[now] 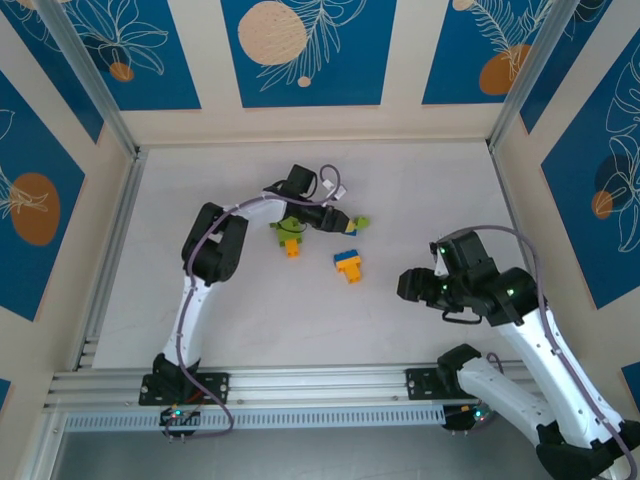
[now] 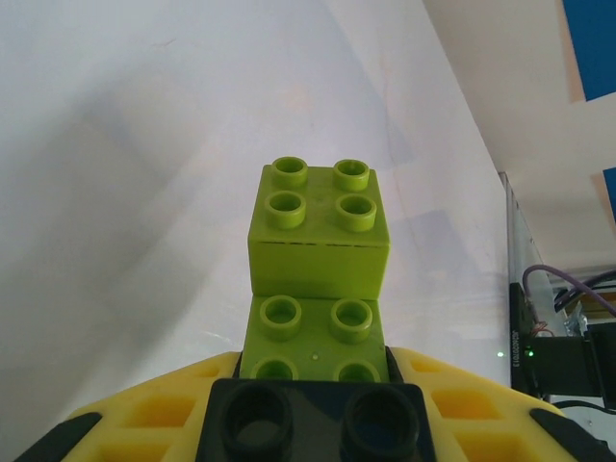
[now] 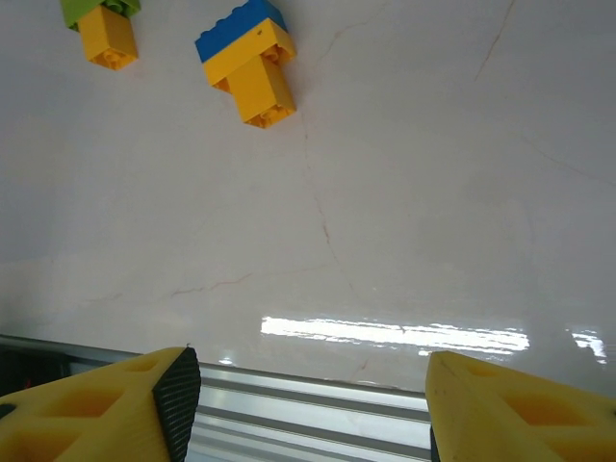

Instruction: Assemble a carrot with lego

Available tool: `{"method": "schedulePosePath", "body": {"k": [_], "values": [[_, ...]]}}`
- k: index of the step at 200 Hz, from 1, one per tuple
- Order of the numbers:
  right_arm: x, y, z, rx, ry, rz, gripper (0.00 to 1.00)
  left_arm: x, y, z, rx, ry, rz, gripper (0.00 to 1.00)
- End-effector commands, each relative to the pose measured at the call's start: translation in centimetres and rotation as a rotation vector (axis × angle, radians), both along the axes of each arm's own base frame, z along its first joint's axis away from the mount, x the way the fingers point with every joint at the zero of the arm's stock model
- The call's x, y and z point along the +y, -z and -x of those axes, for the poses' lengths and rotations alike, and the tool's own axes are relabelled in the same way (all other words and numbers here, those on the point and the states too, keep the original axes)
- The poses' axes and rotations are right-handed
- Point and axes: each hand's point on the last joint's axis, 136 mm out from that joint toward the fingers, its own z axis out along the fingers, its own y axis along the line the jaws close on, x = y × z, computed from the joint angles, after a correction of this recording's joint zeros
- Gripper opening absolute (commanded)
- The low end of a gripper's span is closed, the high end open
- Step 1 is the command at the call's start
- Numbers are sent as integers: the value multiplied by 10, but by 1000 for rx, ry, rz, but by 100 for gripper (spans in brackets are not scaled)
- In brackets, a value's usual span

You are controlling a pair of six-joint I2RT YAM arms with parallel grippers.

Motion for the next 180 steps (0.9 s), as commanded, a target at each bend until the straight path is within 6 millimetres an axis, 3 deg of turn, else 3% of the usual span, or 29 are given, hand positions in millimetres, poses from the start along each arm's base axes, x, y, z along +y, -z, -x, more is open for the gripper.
{"method": "schedulePosePath", "body": {"k": [1, 30, 61, 127, 180], "values": [[-3, 12, -12, 50, 8, 83, 65, 8, -21, -9, -42, -32, 28, 30], [5, 20, -24, 73, -9, 104, 65, 16, 5, -19, 15, -75, 33, 30], [11, 28, -30, 78, 0, 84, 65, 33, 11, -30, 36, -132, 56, 30], [16, 35, -41, 92, -7, 95, 65, 37, 20, -19, 71, -134, 40, 38], [20, 38, -41, 99, -9, 93, 65, 27, 24, -2, 121, -141, 50, 39]]}}
